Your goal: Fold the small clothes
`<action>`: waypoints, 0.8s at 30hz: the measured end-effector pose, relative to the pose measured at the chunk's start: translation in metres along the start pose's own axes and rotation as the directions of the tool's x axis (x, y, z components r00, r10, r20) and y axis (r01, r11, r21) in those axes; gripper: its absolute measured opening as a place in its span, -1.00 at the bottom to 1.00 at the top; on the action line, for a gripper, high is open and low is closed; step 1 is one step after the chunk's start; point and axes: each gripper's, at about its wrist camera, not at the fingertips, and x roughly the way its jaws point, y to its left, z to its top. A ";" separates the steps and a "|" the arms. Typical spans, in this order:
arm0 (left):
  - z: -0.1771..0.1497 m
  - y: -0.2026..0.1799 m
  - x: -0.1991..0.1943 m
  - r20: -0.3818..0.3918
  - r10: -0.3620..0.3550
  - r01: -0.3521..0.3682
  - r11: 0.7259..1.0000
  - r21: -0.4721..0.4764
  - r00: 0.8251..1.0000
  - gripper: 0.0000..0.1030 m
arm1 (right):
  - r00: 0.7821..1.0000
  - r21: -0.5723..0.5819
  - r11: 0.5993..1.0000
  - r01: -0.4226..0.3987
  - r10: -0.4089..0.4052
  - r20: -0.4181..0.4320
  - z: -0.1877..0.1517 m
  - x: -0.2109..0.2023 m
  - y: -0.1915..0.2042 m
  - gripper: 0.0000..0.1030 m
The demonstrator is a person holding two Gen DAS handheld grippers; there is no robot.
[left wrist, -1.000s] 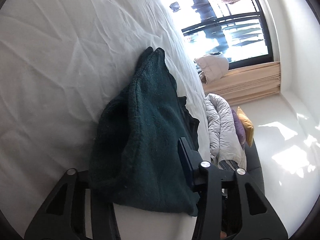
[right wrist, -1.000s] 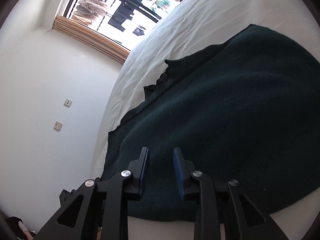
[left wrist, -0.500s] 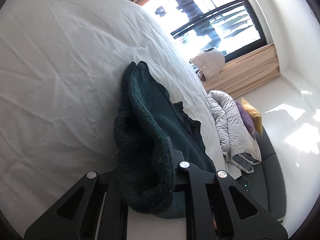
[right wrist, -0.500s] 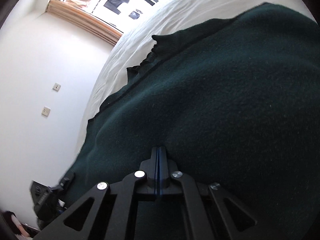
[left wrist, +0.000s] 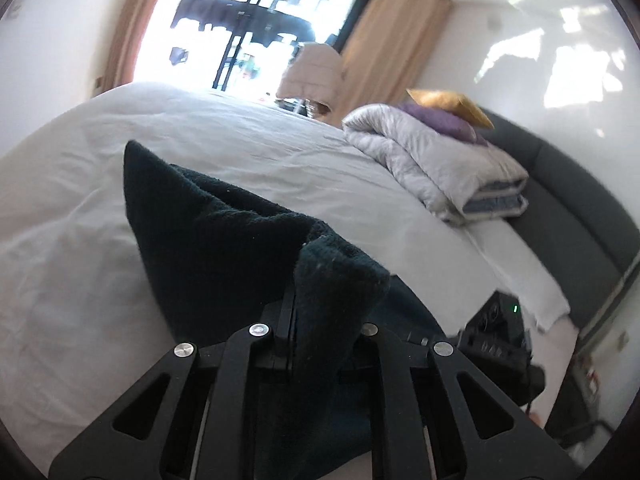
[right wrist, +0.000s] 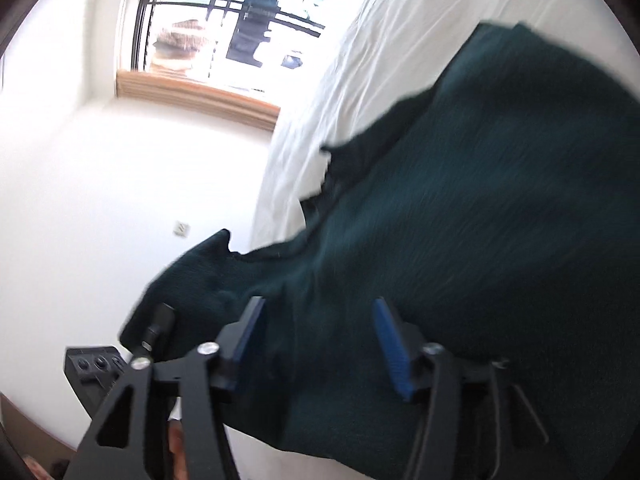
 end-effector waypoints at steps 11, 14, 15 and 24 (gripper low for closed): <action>-0.086 -0.096 0.081 -0.112 0.067 -0.019 0.925 0.379 0.991 -0.79 | 0.988 0.026 0.999 0.021 -0.017 -0.152 0.050 -0.008 -0.013 0.28; -0.087 -0.094 0.071 -0.065 0.070 -0.037 0.912 0.408 0.995 -0.79 | 0.972 -0.001 0.998 0.060 -0.058 -0.227 0.055 0.011 -0.004 0.28; -0.088 -0.095 0.067 -0.053 0.068 -0.040 0.911 0.411 0.996 -0.79 | 0.966 -0.002 0.998 0.066 -0.065 -0.249 0.057 0.018 -0.003 0.28; -0.101 -0.099 0.048 -0.027 0.040 -0.023 0.891 0.454 0.999 -0.79 | 0.900 -0.153 0.973 0.171 -0.218 -0.377 0.063 0.069 0.029 0.31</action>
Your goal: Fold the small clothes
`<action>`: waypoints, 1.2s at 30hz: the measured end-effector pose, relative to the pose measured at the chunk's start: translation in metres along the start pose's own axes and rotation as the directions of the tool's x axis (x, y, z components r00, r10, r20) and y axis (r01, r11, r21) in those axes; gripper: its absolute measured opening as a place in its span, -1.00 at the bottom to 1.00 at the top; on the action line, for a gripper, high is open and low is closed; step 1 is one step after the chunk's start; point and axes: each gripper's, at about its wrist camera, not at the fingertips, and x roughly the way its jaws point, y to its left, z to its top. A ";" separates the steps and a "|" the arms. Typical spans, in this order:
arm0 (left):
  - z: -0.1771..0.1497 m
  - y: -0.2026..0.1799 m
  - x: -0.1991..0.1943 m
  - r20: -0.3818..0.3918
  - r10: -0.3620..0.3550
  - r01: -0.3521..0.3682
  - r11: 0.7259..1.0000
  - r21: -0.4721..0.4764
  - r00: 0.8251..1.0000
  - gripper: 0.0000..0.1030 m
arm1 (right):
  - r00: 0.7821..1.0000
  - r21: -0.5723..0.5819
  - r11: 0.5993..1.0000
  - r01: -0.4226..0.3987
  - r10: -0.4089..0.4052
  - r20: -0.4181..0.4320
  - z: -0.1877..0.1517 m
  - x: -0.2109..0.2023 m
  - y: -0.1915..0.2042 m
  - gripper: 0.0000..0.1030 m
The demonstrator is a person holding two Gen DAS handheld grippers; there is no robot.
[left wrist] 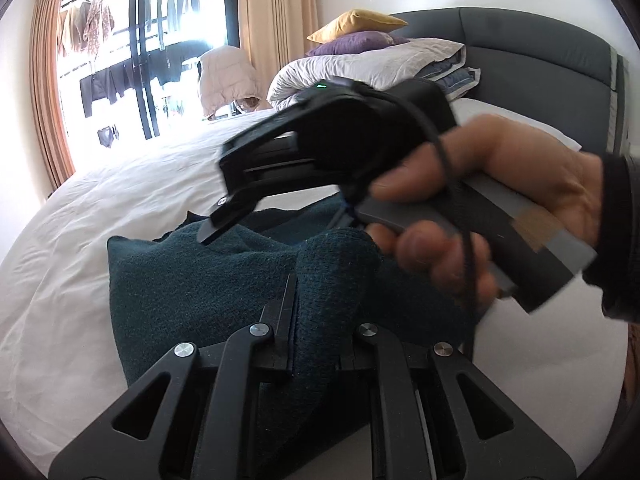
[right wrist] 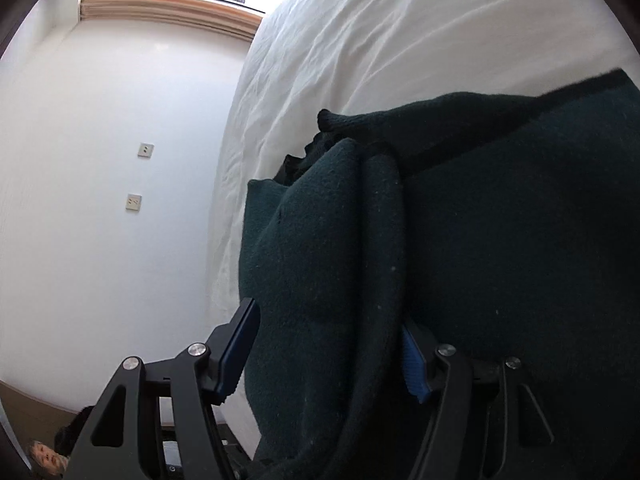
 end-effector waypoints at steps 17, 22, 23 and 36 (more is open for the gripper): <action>-0.008 0.012 -0.011 -0.009 -0.032 0.032 0.999 -0.010 0.999 -0.79 | 0.932 -0.322 0.876 0.359 -0.357 0.068 0.006 0.012 0.052 -0.72; -0.008 0.005 -0.012 -0.009 -0.045 0.045 0.999 0.013 0.999 -0.79 | 0.910 -0.350 0.840 0.414 -0.373 0.180 -0.002 -0.006 0.059 -0.77; -0.007 0.005 -0.012 -0.007 -0.049 0.049 0.999 0.021 0.999 -0.79 | 0.911 -0.342 0.845 0.411 -0.363 0.197 -0.004 -0.014 0.057 -0.78; -0.004 -0.029 0.009 -0.061 -0.130 0.136 0.984 0.117 0.990 -0.79 | 0.911 -0.194 0.916 0.351 -0.286 0.297 -0.002 -0.076 -0.011 -0.78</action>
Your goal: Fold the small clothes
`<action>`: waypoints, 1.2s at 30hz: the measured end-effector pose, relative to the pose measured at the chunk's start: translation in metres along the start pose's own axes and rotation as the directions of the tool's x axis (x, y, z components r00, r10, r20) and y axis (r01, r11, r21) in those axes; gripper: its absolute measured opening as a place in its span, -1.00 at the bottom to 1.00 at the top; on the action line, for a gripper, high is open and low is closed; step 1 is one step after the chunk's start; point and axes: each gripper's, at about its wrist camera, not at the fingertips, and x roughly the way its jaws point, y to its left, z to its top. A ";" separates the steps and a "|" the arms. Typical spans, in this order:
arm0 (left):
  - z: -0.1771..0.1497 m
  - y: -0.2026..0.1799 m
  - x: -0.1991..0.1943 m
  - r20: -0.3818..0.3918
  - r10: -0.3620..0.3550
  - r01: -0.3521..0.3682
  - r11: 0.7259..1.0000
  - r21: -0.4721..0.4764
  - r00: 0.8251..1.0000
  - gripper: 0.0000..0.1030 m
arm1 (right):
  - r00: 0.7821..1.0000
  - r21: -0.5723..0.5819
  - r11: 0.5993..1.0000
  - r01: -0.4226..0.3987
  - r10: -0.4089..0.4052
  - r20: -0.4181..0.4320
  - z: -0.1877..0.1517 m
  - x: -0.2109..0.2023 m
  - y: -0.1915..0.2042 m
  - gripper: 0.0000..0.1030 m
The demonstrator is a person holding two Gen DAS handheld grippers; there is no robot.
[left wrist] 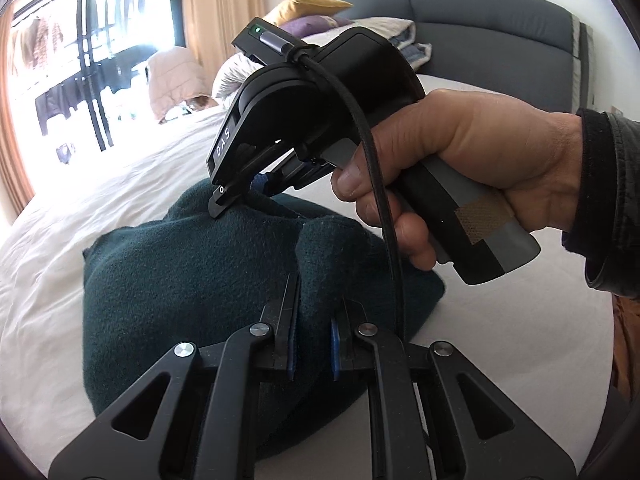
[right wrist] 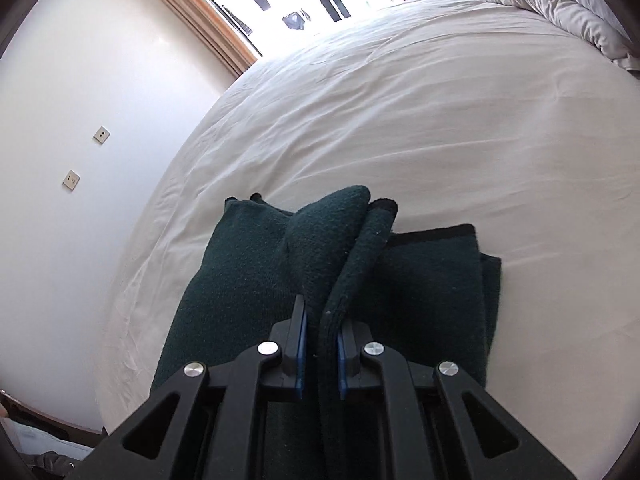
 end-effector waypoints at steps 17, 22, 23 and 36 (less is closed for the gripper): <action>-0.002 0.005 0.015 -0.054 -0.063 0.066 0.996 0.055 0.997 -0.79 | 0.999 0.125 0.992 -0.022 0.017 0.042 -0.014 -0.011 -0.061 -0.79; 0.010 0.005 0.031 -0.117 -0.069 0.073 0.997 0.029 0.991 -0.78 | 0.999 0.155 0.987 -0.033 0.026 0.043 -0.020 -0.002 -0.070 -0.79; 0.011 0.008 0.028 -0.117 -0.074 0.077 0.997 0.016 0.990 -0.77 | 0.998 0.163 0.986 -0.040 0.032 0.050 -0.021 -0.002 -0.071 -0.79; -0.029 0.115 -0.085 -0.014 -0.141 0.131 0.949 -0.285 0.990 -0.66 | 0.983 0.239 0.971 0.000 -0.044 0.179 -0.023 -0.064 -0.074 -0.55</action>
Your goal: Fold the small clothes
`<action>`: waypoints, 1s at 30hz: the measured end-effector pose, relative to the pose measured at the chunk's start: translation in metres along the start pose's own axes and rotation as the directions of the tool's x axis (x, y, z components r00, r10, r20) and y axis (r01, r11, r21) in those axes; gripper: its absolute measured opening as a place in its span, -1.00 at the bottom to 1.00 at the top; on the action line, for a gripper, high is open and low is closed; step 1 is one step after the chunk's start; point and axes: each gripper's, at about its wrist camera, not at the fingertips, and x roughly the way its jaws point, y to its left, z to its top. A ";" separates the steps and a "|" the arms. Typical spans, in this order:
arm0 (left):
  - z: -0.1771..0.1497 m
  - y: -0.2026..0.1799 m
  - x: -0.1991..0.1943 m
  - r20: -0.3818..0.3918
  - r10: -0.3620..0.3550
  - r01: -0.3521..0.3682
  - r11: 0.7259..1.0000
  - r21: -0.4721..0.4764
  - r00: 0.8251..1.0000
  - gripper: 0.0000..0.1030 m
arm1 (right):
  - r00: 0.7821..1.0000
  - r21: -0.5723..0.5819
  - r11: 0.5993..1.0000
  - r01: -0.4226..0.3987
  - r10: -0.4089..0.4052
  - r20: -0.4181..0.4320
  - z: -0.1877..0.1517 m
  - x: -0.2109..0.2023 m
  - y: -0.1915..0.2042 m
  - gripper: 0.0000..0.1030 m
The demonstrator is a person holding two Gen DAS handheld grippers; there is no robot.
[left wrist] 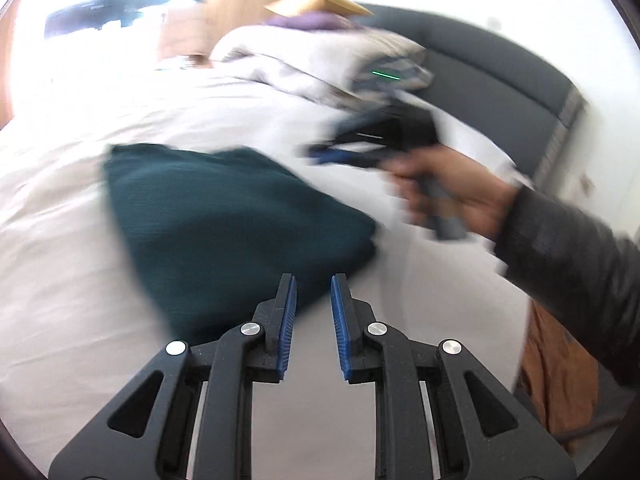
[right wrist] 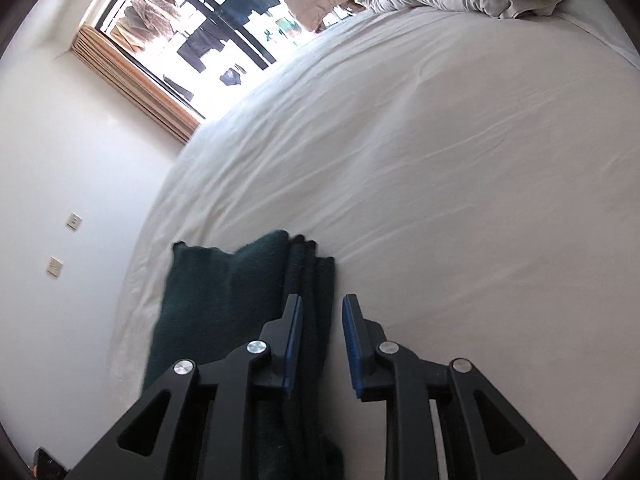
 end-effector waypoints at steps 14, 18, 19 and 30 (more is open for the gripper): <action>0.019 0.065 0.049 -0.010 0.159 -0.159 0.987 0.018 0.987 -0.66 | 0.959 0.093 0.991 -0.100 0.121 -0.257 -0.010 0.055 0.007 -0.45; 0.010 0.051 0.068 -0.045 0.175 -0.173 0.984 0.043 0.984 -0.66 | 0.956 0.068 0.990 -0.122 0.136 -0.262 -0.009 0.055 0.011 -0.51; 0.010 0.050 0.071 -0.048 0.181 -0.179 0.983 0.049 0.982 -0.66 | 0.960 0.037 0.995 -0.097 0.104 -0.260 -0.009 0.055 0.014 -0.65; 0.004 0.030 0.081 -0.052 0.277 -0.269 0.954 0.130 0.959 -0.66 | 0.990 0.001 0.994 0.112 -0.112 -0.085 -0.016 0.031 -0.005 -1.00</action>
